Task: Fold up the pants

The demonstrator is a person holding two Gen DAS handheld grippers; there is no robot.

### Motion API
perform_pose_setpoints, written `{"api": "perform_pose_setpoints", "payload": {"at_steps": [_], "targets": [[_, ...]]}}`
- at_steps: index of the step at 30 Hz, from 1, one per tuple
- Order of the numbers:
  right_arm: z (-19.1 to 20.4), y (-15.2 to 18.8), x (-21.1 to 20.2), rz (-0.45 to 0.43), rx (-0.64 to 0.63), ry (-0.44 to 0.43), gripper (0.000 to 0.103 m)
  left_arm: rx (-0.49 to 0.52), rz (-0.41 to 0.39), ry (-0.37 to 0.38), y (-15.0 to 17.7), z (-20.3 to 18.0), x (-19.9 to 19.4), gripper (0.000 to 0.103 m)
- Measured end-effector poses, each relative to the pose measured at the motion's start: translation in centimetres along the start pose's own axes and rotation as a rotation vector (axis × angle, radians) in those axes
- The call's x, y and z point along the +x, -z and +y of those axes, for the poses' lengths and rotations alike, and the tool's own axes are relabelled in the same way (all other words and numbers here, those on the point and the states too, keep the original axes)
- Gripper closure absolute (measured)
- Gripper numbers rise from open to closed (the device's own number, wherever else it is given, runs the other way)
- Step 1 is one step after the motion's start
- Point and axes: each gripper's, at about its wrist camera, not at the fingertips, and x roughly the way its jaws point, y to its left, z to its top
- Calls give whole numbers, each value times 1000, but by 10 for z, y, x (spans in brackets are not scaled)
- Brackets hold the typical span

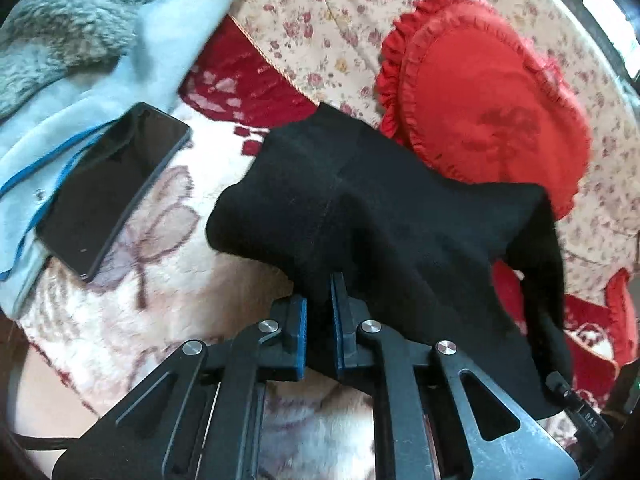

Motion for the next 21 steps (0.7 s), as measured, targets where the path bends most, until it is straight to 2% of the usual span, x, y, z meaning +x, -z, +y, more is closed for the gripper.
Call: {"api": "perform_pose_setpoints", "payload": {"at_steps": [2, 6, 8, 11, 13, 15, 16, 18, 21], "targets": [[3, 10, -18, 11, 0, -69, 88, 5, -17, 13, 2, 8, -16, 94], [15, 42, -40, 62, -54, -94, 89, 22, 1, 16, 19, 24, -31, 95], [12, 58, -40, 103, -50, -87, 88, 52, 22, -20, 32, 24, -24, 95], [7, 70, -37, 154, -90, -19, 84, 57, 49, -53, 43, 28, -13, 95], [-4, 68, -50, 111, -62, -23, 69, 42, 53, -44, 44, 34, -12, 95], [-16, 60, -69, 41, -15, -34, 65, 36, 56, -38, 44, 36, -10, 95], [-23, 53, -78, 2, 12, -28, 60, 35, 59, -41, 44, 35, -8, 95], [-31, 39, -83, -47, 45, 13, 54, 43, 62, -56, 45, 33, -5, 95], [-46, 16, -57, -29, 95, 21, 54, 50, 61, -72, 48, 31, -3, 95]]}}
